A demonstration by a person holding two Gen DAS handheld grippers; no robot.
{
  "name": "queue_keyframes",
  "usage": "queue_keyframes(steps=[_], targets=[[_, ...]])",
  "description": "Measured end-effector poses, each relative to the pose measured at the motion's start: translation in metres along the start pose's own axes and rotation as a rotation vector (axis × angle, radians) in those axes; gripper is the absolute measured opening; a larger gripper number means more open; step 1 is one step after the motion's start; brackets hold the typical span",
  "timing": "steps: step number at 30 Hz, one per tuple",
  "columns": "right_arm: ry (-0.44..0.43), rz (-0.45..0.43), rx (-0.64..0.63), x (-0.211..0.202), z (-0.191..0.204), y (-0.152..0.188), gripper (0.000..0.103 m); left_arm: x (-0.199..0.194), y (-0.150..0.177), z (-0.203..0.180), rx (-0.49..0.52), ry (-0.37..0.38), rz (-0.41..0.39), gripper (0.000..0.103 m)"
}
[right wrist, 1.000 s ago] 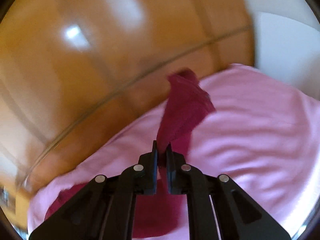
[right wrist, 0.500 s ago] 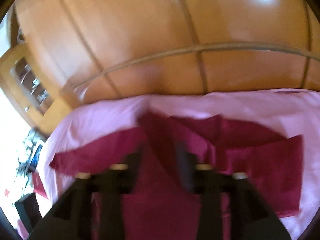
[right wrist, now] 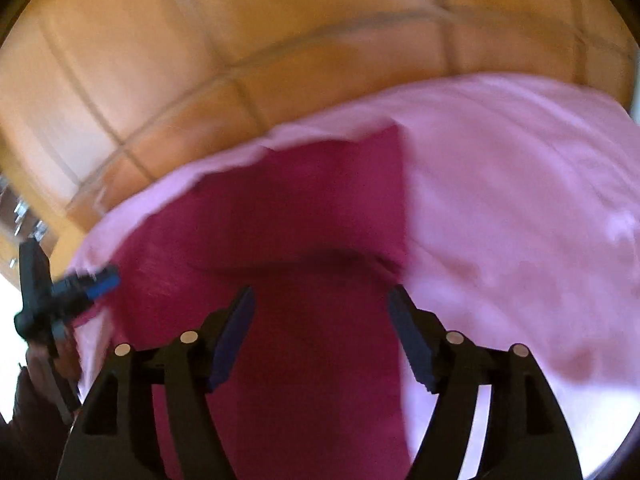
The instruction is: Fold small clothes
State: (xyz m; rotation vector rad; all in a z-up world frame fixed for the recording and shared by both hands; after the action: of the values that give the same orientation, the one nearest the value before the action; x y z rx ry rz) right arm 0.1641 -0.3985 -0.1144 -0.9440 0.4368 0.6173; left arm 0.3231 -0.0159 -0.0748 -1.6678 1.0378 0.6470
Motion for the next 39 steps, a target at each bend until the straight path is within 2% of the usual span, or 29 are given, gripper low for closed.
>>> queue_keyframes(steps=[4, 6, 7, 9, 11, 13, 15, 18, 21, 25, 27, 30, 32, 35, 37, 39], targets=[[0.036, -0.022, 0.113, -0.004, -0.037, 0.008, 0.075, 0.031, -0.015, -0.025, 0.030, -0.030, 0.033, 0.032], [0.043, -0.026, 0.127, 0.001, -0.043, 0.004, 0.077, 0.046, -0.019, -0.036, 0.047, -0.045, 0.051, 0.033], [0.048, -0.028, 0.124, 0.005, -0.043, 0.001, 0.078, 0.053, -0.020, -0.040, 0.054, -0.057, 0.055, 0.038], [0.065, -0.027, 0.118, 0.020, -0.043, -0.007, 0.078, 0.065, -0.024, -0.050, 0.083, -0.081, 0.058, 0.038], [0.068, -0.030, 0.124, 0.032, -0.043, -0.014, 0.078, 0.069, -0.028, -0.053, 0.099, -0.092, 0.058, 0.003], [0.083, -0.041, 0.126, 0.041, -0.042, -0.019, 0.078, 0.054, -0.037, -0.056, 0.082, -0.052, 0.017, 0.003], [0.082, -0.062, 0.131, 0.043, -0.041, -0.025, 0.078, 0.020, -0.047, -0.057, 0.069, 0.008, -0.072, 0.003], [0.076, -0.068, 0.122, 0.038, -0.041, -0.026, 0.078, -0.020, -0.049, -0.039, 0.032, 0.035, -0.162, 0.003], [0.069, -0.076, 0.090, 0.022, -0.032, -0.025, 0.078, -0.022, -0.041, -0.017, 0.060, -0.029, -0.158, 0.003], [0.005, -0.112, -0.002, 0.006, 0.002, -0.037, 0.078, 0.003, -0.023, -0.006, 0.081, -0.082, -0.090, 0.003], [-0.027, -0.102, -0.053, 0.017, 0.023, -0.046, 0.077, 0.012, -0.015, -0.006, 0.090, -0.104, -0.085, 0.003], [-0.021, -0.050, -0.107, 0.051, 0.039, -0.054, 0.075, 0.020, -0.013, -0.002, 0.082, -0.133, -0.084, 0.003], [0.022, 0.005, -0.111, 0.084, 0.036, -0.054, 0.071, 0.023, -0.013, 0.002, 0.086, -0.174, -0.090, 0.003], [0.133, 0.087, -0.096, 0.126, 0.019, -0.041, 0.071, 0.037, -0.012, 0.007, 0.128, -0.265, -0.084, 0.005], [0.174, 0.037, -0.171, 0.132, 0.021, -0.032, 0.077, 0.052, -0.008, 0.011, 0.169, -0.299, -0.068, 0.007], [0.222, 0.005, -0.223, 0.133, 0.025, -0.024, 0.077, 0.050, -0.006, 0.011, 0.177, -0.303, -0.088, 0.007]])
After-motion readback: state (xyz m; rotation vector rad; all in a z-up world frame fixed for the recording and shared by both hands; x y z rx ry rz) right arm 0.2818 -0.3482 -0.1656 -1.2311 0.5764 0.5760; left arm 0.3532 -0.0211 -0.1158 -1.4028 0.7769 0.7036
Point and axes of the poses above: each gripper's, at about its wrist camera, not at the fingertips, and x roughly the way its jaws point, z to its left, y to its underside, the point moved 4 cm from there along x, roughly the way its jaws point, and after that the axes turned 14 degrees about -y, right-handed, at the moved point
